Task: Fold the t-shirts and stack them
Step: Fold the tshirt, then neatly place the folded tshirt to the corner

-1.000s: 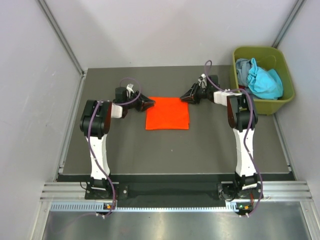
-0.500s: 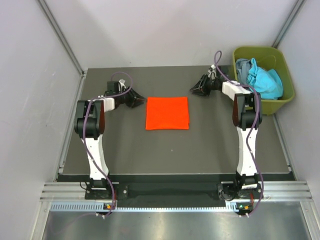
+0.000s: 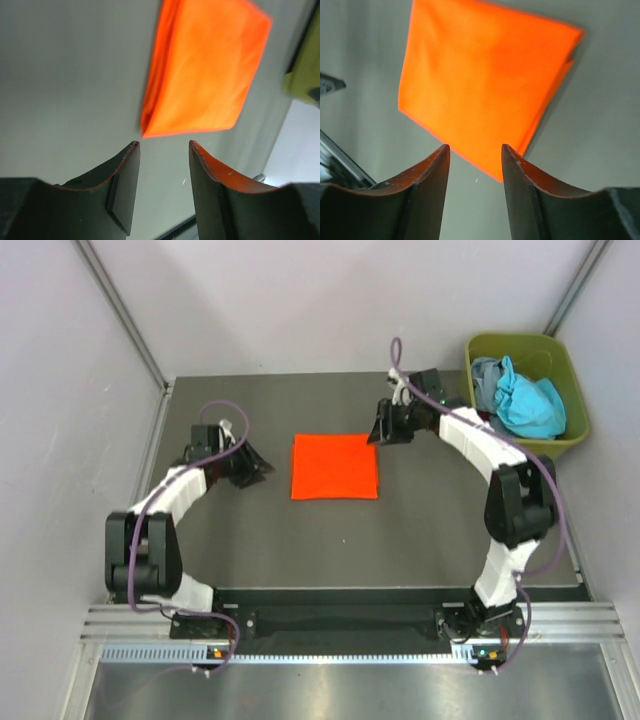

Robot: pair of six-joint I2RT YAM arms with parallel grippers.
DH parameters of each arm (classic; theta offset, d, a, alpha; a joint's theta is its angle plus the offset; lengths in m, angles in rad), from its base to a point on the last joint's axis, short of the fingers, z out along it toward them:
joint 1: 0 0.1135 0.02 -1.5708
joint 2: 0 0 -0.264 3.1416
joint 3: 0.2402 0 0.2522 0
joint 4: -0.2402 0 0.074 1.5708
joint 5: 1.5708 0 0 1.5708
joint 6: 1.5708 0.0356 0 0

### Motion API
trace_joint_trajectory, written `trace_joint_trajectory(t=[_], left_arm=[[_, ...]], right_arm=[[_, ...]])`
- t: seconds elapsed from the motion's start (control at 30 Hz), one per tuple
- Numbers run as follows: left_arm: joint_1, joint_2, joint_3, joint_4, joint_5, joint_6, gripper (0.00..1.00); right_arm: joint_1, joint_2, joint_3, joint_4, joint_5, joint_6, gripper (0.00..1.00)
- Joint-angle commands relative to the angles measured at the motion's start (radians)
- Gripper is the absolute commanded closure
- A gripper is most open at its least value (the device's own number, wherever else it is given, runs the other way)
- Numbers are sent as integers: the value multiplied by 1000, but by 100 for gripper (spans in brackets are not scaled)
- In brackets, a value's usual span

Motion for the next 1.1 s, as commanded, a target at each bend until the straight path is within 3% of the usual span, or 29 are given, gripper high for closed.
trace_joint_trajectory(t=[0.0,0.17,0.33,0.43,0.57,0.8,1.07], left_arm=[[0,-124,-135,-76,-64,-1,51],[0,-309,-287,-97,-117,-81,50],[0,-413,-284,-221,-226,-116,47],[2,-419,-239,-292,-306,-150,46],[13,-389,-173,-355,-308,-161,44],[129,-378,-169,-395,-329,-243,43],[178,-411,-208,-410,-355,-277,41]], right_arm=[[108,-174,-93,-19,153,-174,53],[355,-311,-253,78,367,-324,42],[602,-358,-374,260,609,-559,34],[697,-295,-376,290,645,-744,30],[762,-198,-367,326,707,-927,33],[776,-71,-362,406,736,-1044,44],[774,53,-301,438,796,-1119,44]])
